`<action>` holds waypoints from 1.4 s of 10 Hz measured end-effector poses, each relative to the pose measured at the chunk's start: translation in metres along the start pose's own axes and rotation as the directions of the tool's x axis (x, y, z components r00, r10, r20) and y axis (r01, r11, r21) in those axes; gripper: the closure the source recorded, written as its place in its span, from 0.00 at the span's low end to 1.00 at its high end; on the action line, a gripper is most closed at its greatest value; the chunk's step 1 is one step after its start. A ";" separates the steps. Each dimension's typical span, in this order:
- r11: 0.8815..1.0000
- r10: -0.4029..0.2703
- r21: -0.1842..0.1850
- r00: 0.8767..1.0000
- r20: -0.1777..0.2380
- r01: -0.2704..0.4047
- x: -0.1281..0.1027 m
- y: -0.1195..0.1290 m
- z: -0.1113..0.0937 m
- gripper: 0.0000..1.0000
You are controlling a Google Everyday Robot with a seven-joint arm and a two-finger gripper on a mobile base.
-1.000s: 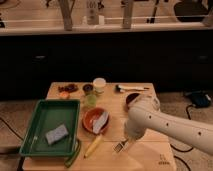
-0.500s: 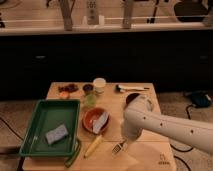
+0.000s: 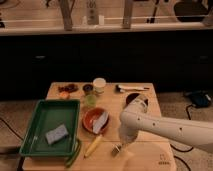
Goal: Place fork in table surface
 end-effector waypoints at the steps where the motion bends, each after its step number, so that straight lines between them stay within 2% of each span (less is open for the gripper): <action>1: 1.000 0.001 -0.006 1.000 0.005 -0.001 -0.001 0.000 0.006 1.00; 5: 1.000 0.011 -0.023 1.000 0.023 -0.011 -0.002 0.000 0.028 1.00; 9: 1.000 0.015 -0.028 0.999 0.028 -0.014 -0.001 0.000 0.030 0.99; 11: 0.999 0.014 -0.031 0.999 0.029 -0.014 -0.001 0.001 0.030 0.84; 14: 1.000 0.011 -0.024 0.999 0.031 -0.011 -0.001 0.001 0.031 0.52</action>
